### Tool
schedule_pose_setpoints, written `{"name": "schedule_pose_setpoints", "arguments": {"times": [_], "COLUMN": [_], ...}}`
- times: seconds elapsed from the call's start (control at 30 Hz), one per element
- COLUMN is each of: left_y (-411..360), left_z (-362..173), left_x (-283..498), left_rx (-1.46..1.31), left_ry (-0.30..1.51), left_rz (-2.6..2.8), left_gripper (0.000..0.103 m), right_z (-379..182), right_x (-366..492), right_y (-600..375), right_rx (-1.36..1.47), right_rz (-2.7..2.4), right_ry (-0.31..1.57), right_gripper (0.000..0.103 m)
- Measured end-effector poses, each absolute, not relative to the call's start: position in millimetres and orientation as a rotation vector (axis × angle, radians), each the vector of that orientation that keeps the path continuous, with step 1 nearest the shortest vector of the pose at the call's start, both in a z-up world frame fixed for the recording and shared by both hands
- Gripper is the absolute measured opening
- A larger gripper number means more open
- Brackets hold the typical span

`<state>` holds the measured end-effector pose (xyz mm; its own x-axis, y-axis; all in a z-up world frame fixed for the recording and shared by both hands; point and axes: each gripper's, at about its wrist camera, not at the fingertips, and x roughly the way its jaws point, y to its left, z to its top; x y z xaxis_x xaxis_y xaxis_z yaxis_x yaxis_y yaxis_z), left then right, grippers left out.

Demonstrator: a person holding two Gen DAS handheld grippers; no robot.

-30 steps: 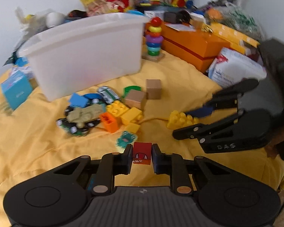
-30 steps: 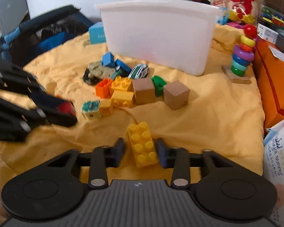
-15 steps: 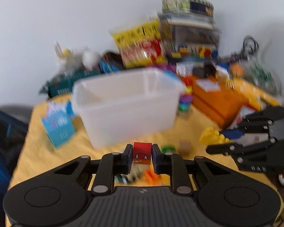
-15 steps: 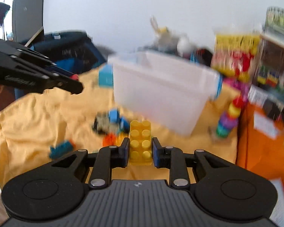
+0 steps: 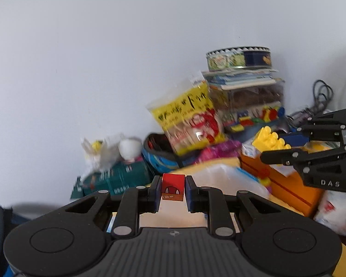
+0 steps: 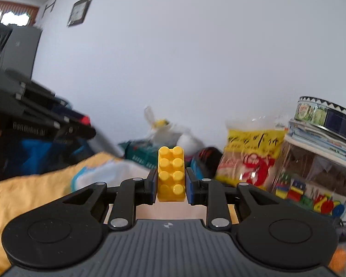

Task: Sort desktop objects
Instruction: 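Carry the yellow and red bricks over the bin and release both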

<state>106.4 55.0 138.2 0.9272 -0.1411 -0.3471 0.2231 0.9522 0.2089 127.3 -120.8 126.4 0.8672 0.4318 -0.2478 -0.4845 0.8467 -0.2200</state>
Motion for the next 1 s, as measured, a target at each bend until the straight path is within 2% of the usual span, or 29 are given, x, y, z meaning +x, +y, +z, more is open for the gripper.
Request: {"name": "schedule_pose_setpoints", "arguments": {"times": [0.17,0.5,0.6,0.7,0.83,0.9,0.93,1.0], "left_y": [57,59,63,67,72,72,73,77], "left_z": [129,57,53,58,70,75,77,79], "left_x": [156,205,206,203,189,178,171,155], "left_rx": [0.186,0.123,0.091,0.089,0.065,0.056,0.034,-0.022], "left_ry": [0.377,0.563,0.568,0.559,0.523,0.507,0.504,0.499], "left_rz": [-0.163,-0.126,-0.131,-0.113,-0.116,-0.117,-0.118,-0.142], "left_gripper": [0.024,0.025,0.032,0.046,0.049,0.058,0.066,0.069], "right_z": [133,73,65,65,78,82,84,86], "right_x": [171,231,231,225,207,201,196,183], "right_y": [-110,-79,-74,-79,-87,-88,-89,-93], "right_rx": [-0.192,-0.176,-0.203,-0.196,-0.164,-0.166,-0.163,-0.15], "right_rz": [0.367,0.374,0.387,0.388,0.397,0.403,0.407,0.424], "right_ry": [0.188,0.512,0.546,0.527,0.477,0.449,0.439,0.42], "right_gripper": [0.027,0.028,0.032,0.034,0.039,0.045,0.046,0.047]}}
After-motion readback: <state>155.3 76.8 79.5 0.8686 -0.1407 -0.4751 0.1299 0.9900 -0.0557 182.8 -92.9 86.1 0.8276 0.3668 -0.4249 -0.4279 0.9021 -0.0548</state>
